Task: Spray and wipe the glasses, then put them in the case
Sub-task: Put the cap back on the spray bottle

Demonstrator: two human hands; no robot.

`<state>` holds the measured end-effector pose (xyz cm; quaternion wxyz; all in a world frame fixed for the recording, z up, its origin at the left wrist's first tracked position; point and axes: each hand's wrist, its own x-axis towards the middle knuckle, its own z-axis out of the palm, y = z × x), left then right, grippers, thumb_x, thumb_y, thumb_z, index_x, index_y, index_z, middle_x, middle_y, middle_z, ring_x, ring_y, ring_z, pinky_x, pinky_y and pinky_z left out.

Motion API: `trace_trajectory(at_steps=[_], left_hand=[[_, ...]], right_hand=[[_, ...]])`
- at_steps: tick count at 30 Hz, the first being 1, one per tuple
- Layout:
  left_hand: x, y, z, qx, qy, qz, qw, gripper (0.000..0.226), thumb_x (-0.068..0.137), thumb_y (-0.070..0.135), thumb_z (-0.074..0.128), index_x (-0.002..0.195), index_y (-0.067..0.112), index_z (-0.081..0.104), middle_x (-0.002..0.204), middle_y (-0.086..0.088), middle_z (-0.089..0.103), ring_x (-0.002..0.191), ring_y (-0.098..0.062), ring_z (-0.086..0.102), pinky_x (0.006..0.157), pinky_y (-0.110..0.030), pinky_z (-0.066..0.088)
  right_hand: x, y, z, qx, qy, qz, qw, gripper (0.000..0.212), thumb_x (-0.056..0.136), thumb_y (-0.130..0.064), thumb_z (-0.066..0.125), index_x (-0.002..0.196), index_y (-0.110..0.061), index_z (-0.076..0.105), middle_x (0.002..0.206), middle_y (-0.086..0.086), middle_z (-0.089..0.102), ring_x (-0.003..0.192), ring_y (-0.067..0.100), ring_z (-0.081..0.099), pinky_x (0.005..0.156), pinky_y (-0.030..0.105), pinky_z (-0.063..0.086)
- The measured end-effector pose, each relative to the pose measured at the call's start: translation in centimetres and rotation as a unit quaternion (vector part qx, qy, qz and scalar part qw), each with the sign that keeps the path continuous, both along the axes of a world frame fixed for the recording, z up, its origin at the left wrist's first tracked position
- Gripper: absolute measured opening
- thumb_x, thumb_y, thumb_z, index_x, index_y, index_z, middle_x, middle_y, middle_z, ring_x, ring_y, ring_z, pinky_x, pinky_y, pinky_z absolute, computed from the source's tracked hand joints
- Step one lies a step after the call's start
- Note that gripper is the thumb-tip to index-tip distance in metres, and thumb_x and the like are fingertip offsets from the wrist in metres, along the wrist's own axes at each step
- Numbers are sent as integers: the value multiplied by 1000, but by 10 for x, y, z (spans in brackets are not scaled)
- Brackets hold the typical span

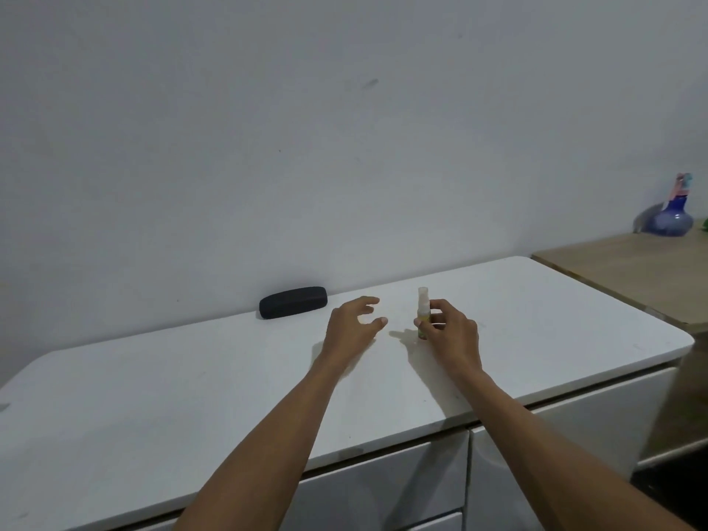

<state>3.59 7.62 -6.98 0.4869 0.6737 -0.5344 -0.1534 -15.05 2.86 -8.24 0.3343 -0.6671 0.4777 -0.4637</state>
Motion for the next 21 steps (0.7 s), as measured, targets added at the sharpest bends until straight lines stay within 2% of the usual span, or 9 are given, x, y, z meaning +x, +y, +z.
trace_trajectory(at_steps=[2, 5, 8, 10, 13, 18, 21], left_hand=[[20, 10, -11, 28, -50, 63, 996, 41, 85, 36, 75, 125, 28, 68, 128, 2, 67, 109, -16, 68, 96, -36, 54], [53, 24, -24, 68, -131, 139, 979, 54, 91, 45, 66, 138, 22, 58, 144, -2, 58, 130, -20, 58, 109, -43, 46], [76, 33, -30, 145, -247, 183, 941, 67, 96, 56, 51, 145, 10, 49, 156, -11, 44, 148, -26, 35, 118, -43, 33], [81, 35, -32, 212, -302, 185, 911, 78, 98, 64, 36, 148, 5, 42, 161, -16, 33, 152, -30, 25, 119, -45, 25], [82, 31, -34, 265, -311, 176, 896, 93, 95, 72, 22, 156, 3, 26, 167, -17, 18, 155, -30, 14, 123, -48, 14], [84, 27, -32, 273, -301, 176, 897, 99, 91, 75, 26, 158, 2, 20, 168, -16, 17, 156, -29, 12, 125, -50, 9], [84, 25, -32, 278, -300, 175, 896, 99, 91, 74, 28, 158, 2, 17, 168, -16, 15, 156, -30, 9, 126, -50, 8]], right_hand=[[0, 1, -1, -1, -2, -4, 1000, 17, 89, -29, 73, 106, -29, 70, 94, -4, 78, 86, 21, 75, 84, 39, 56], [2, 1, -3, -10, 5, -7, 1000, 17, 91, -28, 72, 108, -28, 69, 85, -13, 72, 86, 20, 75, 83, 37, 55], [7, 0, -3, -16, 10, -10, 1000, 20, 93, -28, 71, 112, -25, 69, 92, -8, 74, 87, 20, 75, 85, 37, 55], [12, -4, 0, -12, 13, -10, 1000, 20, 92, -28, 71, 111, -25, 69, 95, -3, 77, 86, 20, 75, 86, 40, 57], [28, -11, 7, -1, 6, -6, 1000, 17, 89, -25, 72, 106, -24, 71, 85, -7, 75, 79, 18, 75, 82, 40, 59], [77, -23, 22, -10, -12, 25, 1000, 13, 88, -23, 72, 101, -23, 69, 78, -10, 73, 74, 15, 74, 67, 29, 55], [114, -36, 26, -13, -12, 47, 999, 16, 90, -23, 72, 106, -21, 69, 82, -7, 72, 69, 2, 68, 61, 22, 49]])
